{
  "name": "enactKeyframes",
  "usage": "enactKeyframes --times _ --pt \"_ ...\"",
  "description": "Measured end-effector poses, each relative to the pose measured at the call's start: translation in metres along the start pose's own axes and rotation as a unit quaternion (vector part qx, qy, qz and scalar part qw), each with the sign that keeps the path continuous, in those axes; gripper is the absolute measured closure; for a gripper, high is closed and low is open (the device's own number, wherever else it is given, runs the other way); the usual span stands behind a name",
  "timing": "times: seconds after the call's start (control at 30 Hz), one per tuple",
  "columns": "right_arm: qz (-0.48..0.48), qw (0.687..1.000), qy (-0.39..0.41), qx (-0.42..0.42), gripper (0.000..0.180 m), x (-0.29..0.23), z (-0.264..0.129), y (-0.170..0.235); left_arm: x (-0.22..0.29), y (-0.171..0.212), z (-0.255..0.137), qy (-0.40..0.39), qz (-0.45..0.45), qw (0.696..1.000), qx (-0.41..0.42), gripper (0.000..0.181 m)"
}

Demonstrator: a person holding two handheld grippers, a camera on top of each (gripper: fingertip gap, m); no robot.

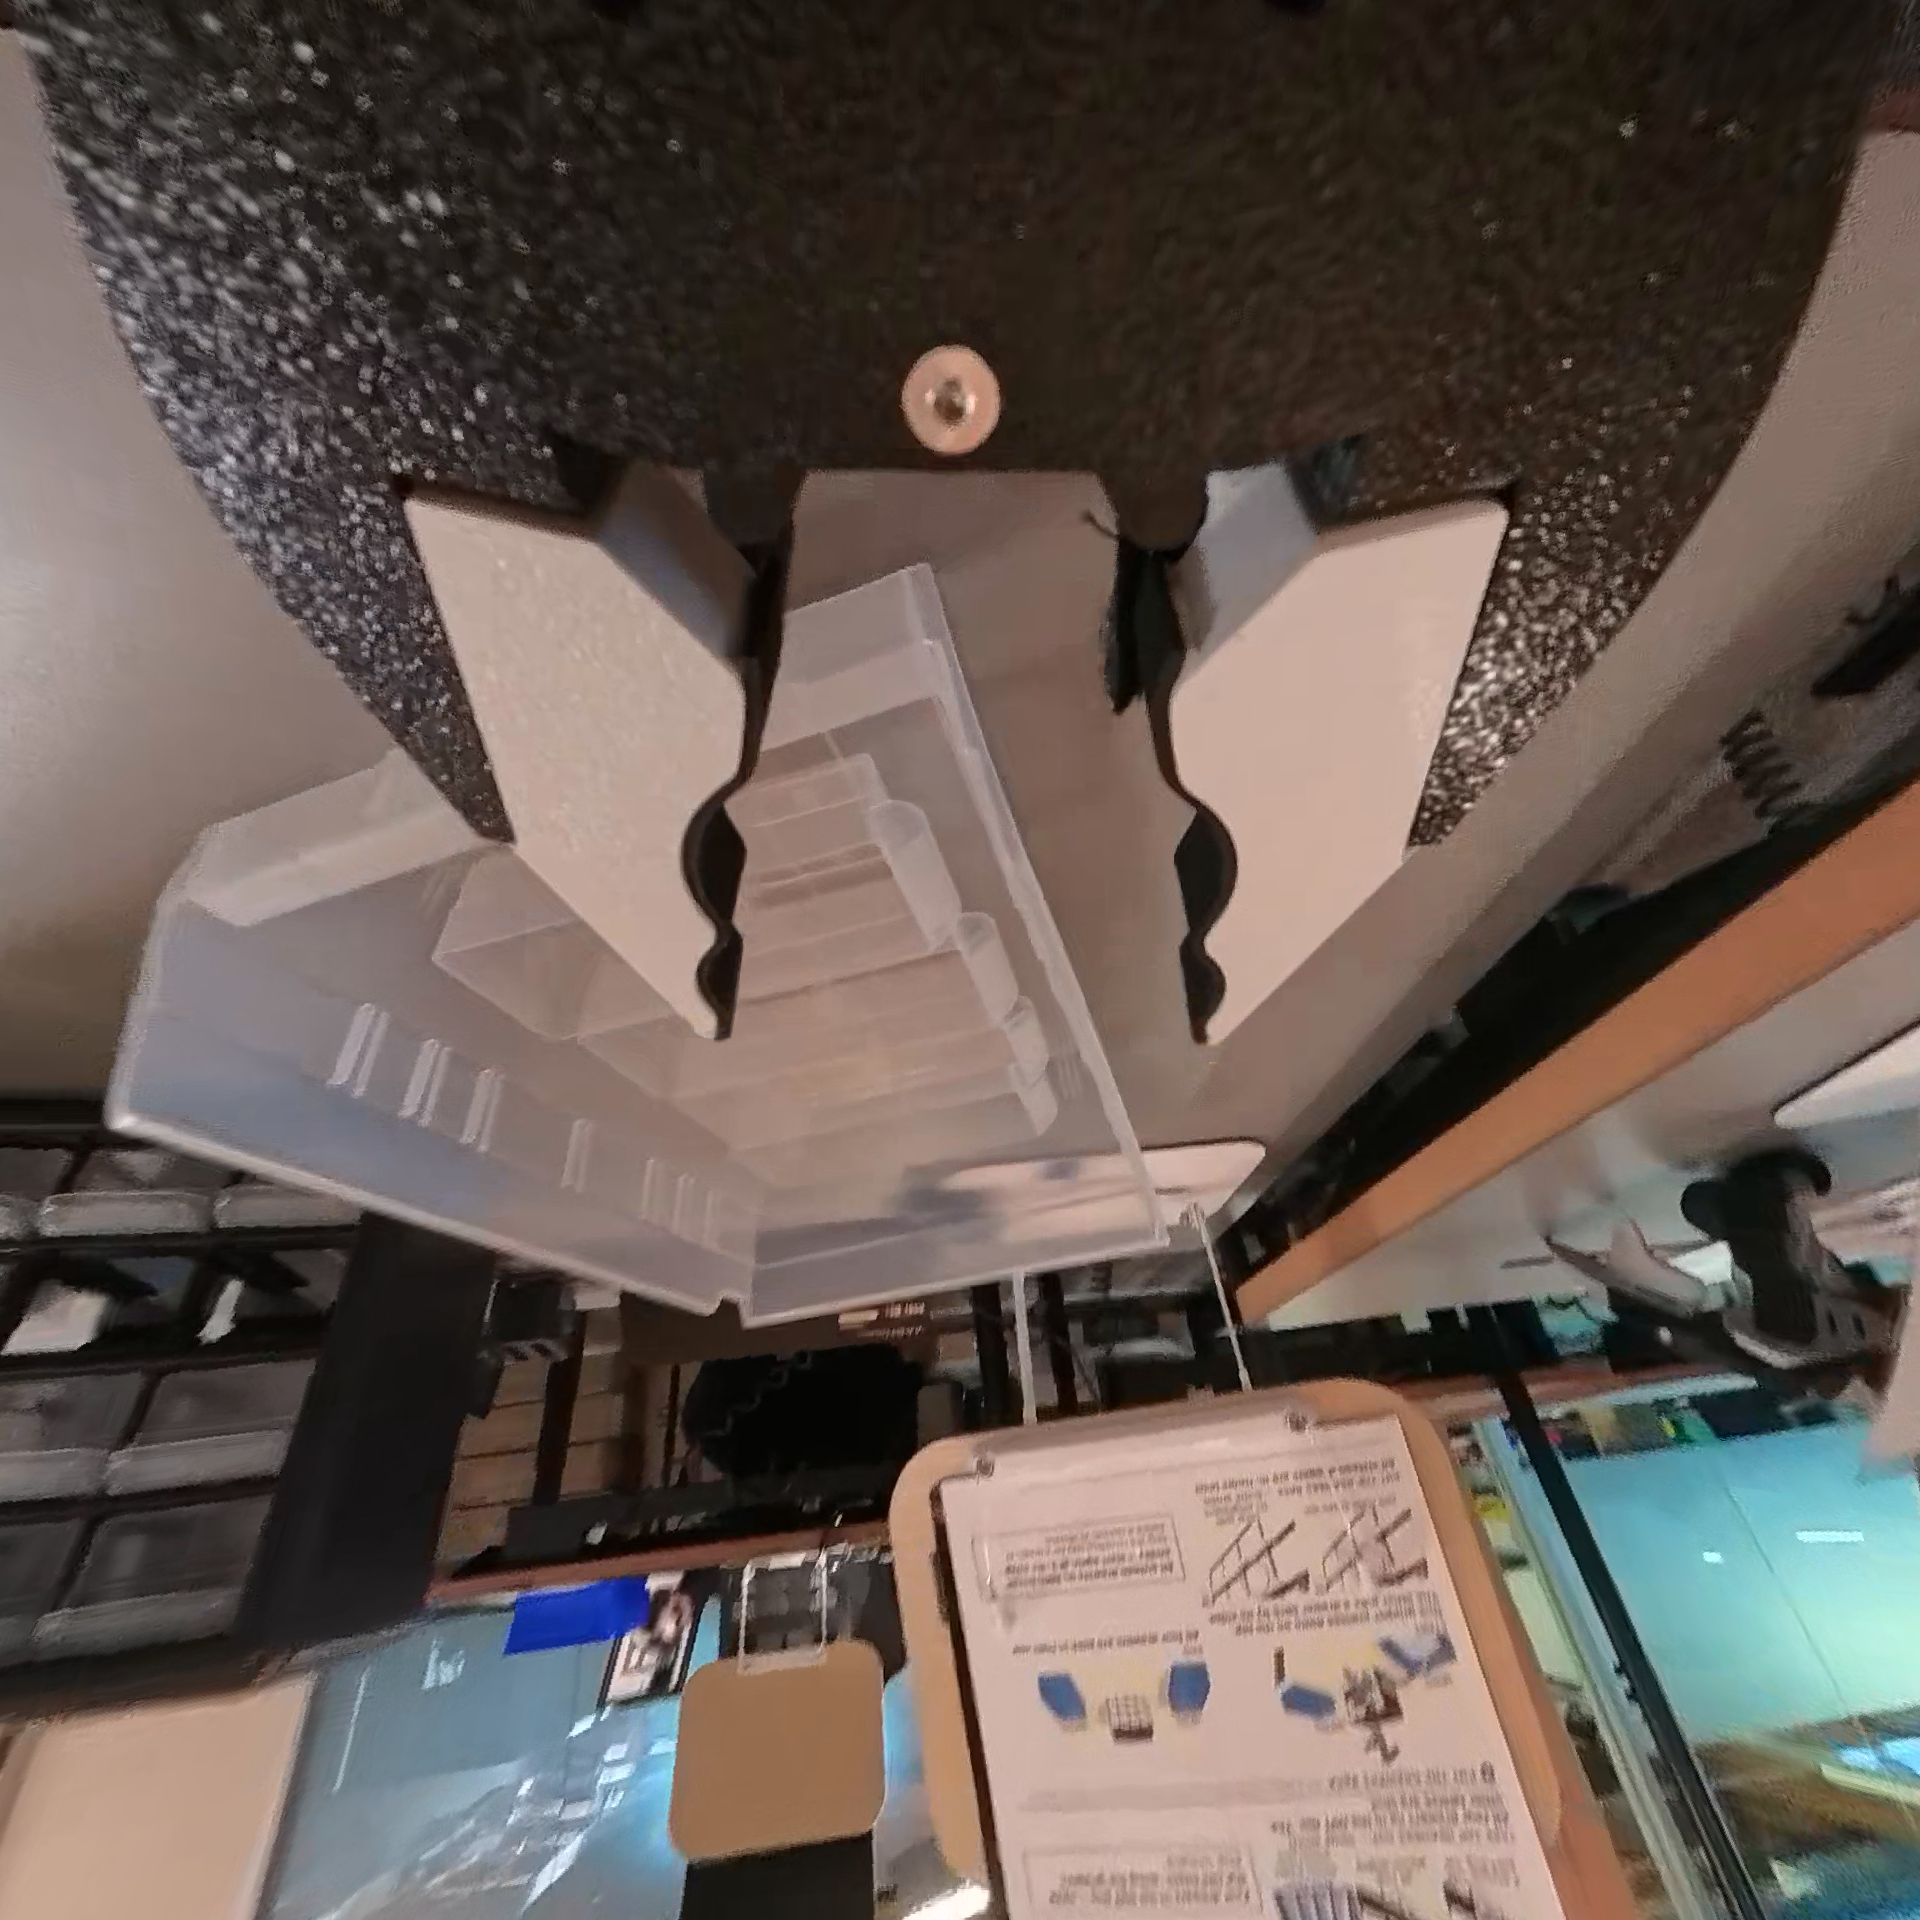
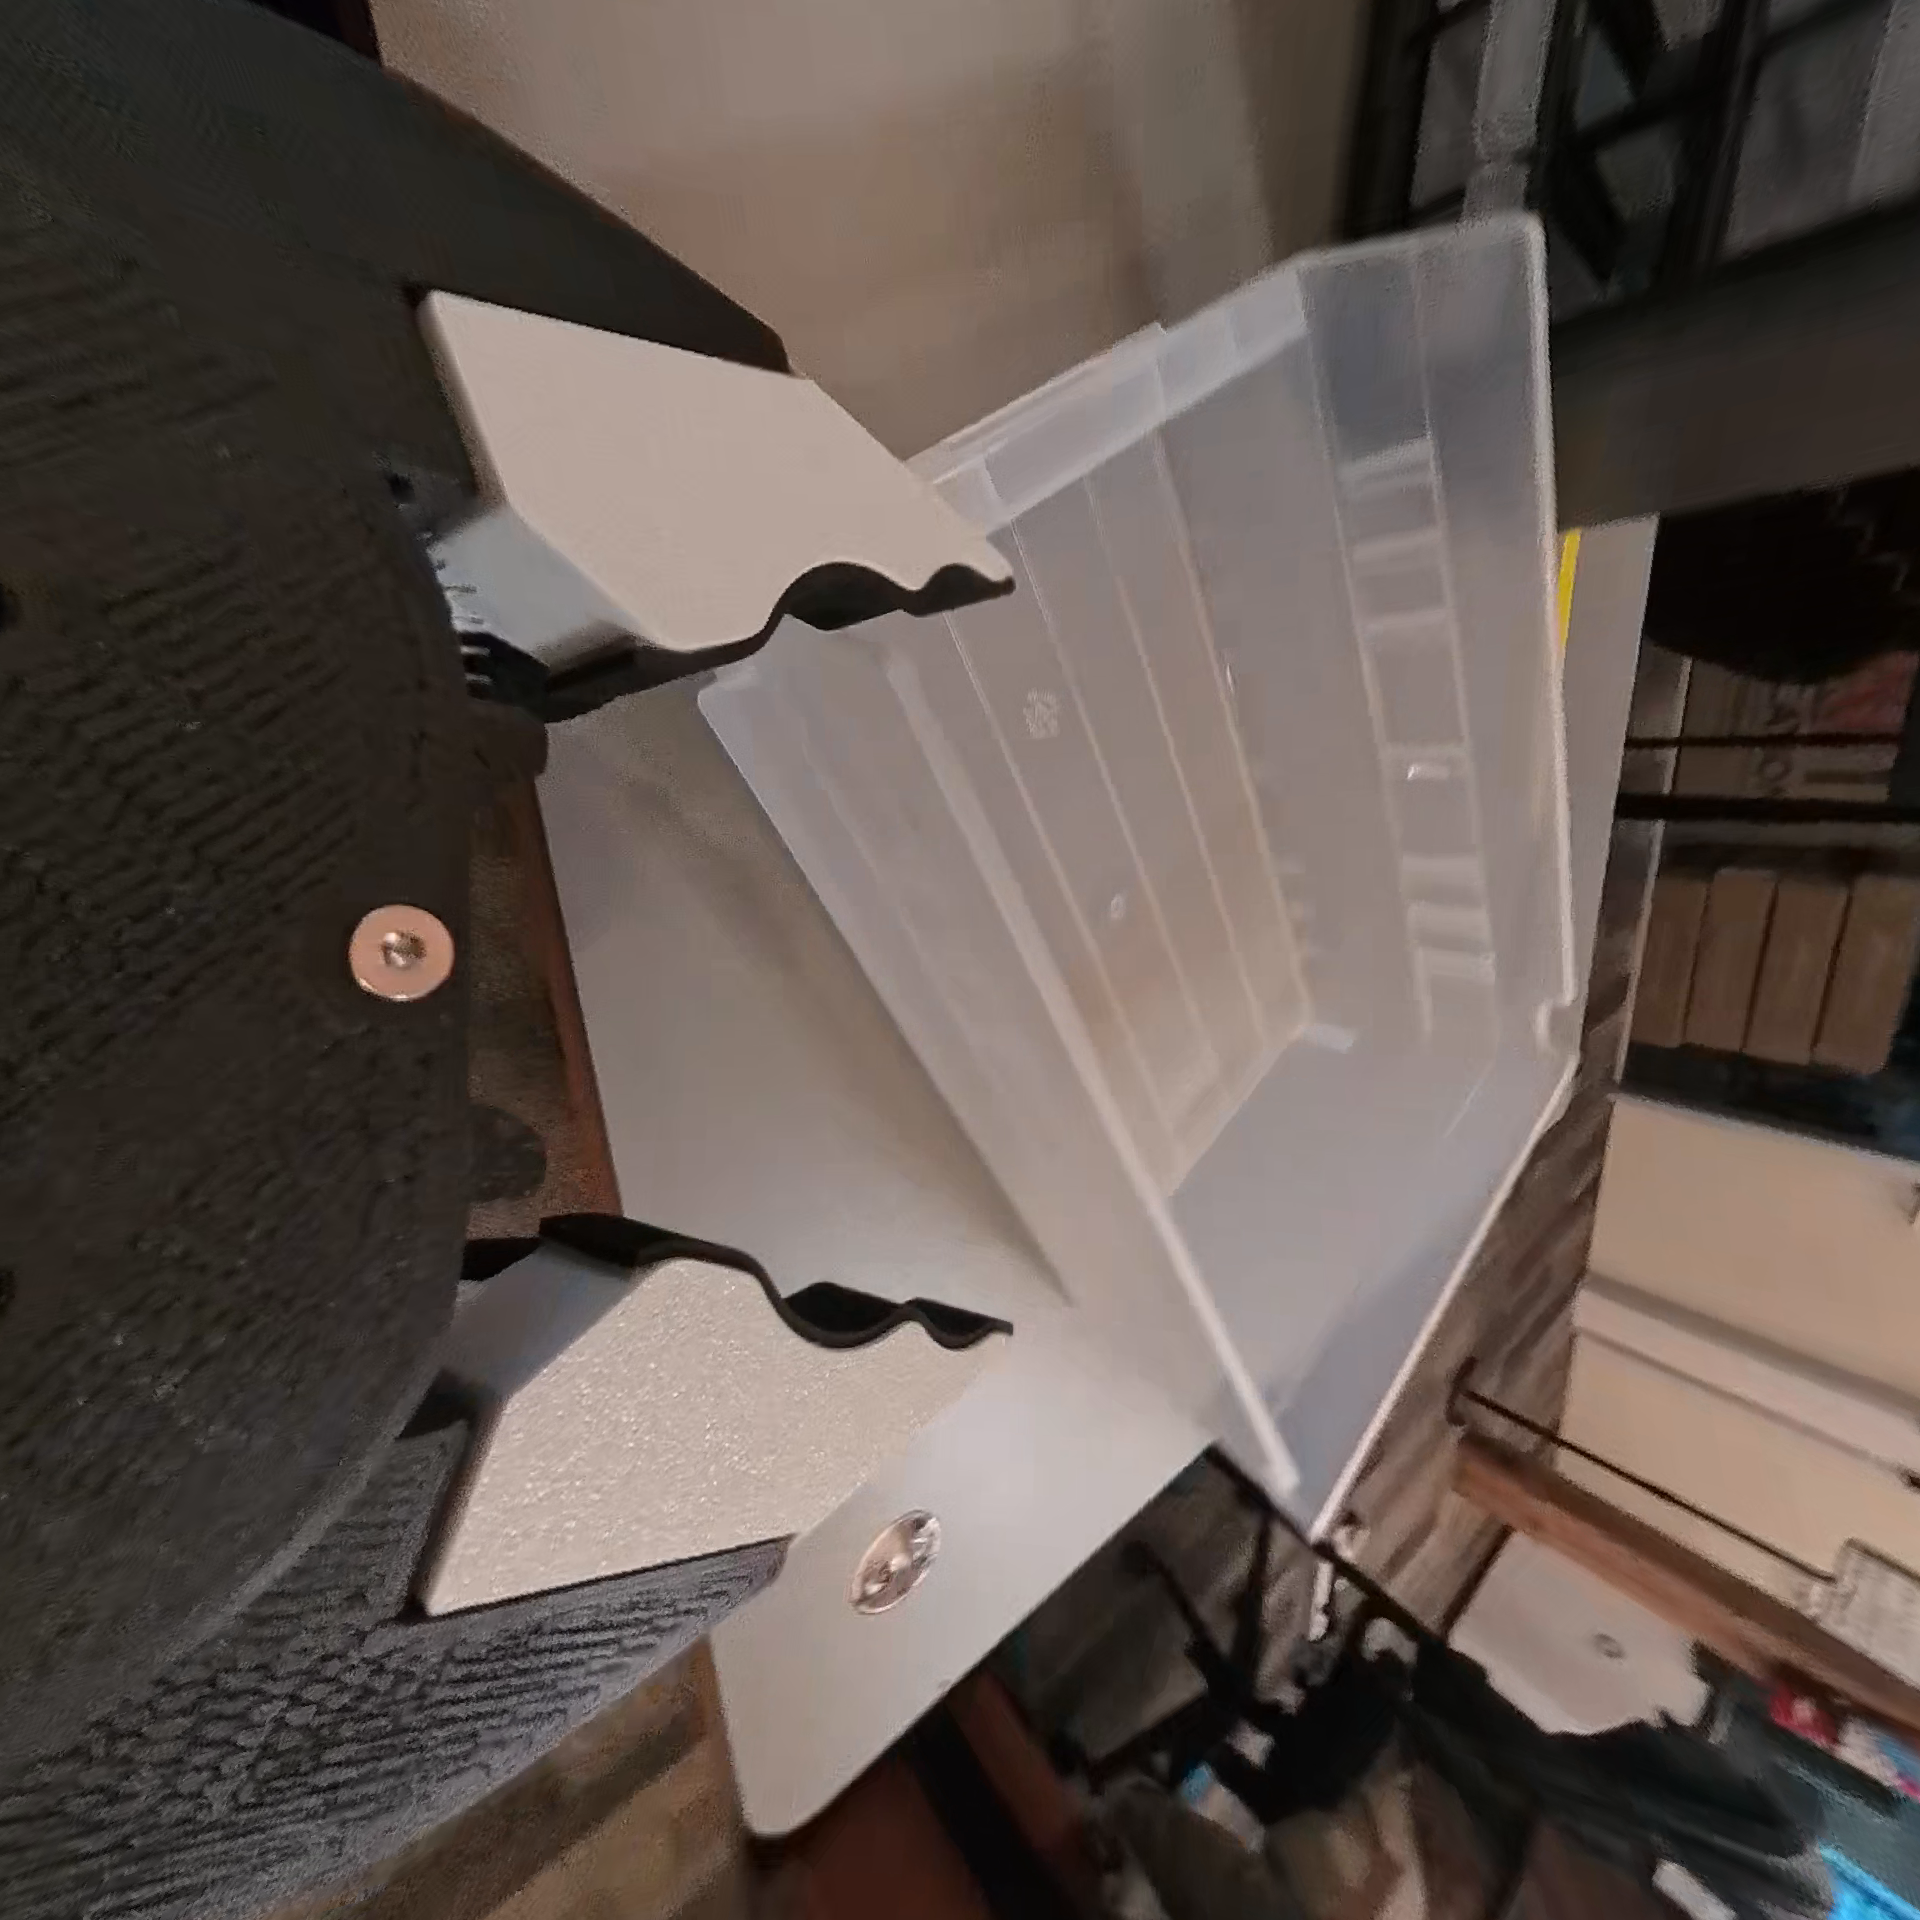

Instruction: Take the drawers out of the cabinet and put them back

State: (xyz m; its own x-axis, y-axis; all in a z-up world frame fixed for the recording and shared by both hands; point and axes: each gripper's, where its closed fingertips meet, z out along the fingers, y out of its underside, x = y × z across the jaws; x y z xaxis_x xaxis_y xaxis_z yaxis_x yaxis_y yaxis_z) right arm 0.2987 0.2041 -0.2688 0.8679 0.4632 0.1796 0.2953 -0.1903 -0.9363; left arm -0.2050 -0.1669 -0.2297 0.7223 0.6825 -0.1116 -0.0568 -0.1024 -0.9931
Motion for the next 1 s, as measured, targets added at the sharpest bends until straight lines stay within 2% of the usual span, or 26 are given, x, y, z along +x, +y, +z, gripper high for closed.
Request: enactKeyframes --times 0.1,0.17,0.27,0.37,0.43,0.5,0.6,0.8,0.9,1.0 --pt "0.047 0.999 0.018 -0.016 0.061 0.031 0.007 0.009 -0.005 0.015 0.005 -0.014 0.009 0.999 -0.033 0.101" --pt "0.078 0.997 0.022 -0.021 0.079 0.048 0.012 0.014 -0.008 0.019 0.006 -0.020 0.011 0.999 -0.042 0.105" --pt "0.121 0.992 -0.008 -0.020 0.120 0.062 0.021 0.017 -0.006 0.027 0.008 -0.001 0.009 0.998 -0.057 0.132" --pt "0.140 0.989 -0.029 -0.026 0.158 0.074 0.034 0.020 -0.007 0.038 0.011 0.002 0.009 0.997 -0.080 0.140" --pt "0.149 0.988 -0.034 -0.024 0.164 0.084 0.043 0.020 -0.009 0.038 0.011 -0.001 0.012 0.997 -0.082 0.150" --pt "0.164 0.986 -0.033 0.004 0.168 0.094 0.052 0.012 -0.013 0.036 0.012 -0.007 0.024 0.997 -0.078 0.168" --pt "0.173 0.984 -0.037 0.016 0.172 0.103 0.066 0.007 -0.016 0.036 0.016 0.001 0.025 0.996 -0.081 0.169" --pt "0.133 0.990 -0.046 0.015 0.176 0.120 0.094 -0.001 -0.044 0.038 0.021 -0.021 0.058 0.994 -0.089 0.173" --pt "0.135 0.988 -0.047 0.051 0.179 0.127 0.104 -0.008 -0.054 0.039 0.024 -0.004 0.068 0.993 -0.092 0.173" --pt "0.134 0.988 -0.051 0.053 0.179 0.128 0.107 -0.009 -0.070 0.042 0.029 0.009 0.082 0.991 -0.110 0.173"
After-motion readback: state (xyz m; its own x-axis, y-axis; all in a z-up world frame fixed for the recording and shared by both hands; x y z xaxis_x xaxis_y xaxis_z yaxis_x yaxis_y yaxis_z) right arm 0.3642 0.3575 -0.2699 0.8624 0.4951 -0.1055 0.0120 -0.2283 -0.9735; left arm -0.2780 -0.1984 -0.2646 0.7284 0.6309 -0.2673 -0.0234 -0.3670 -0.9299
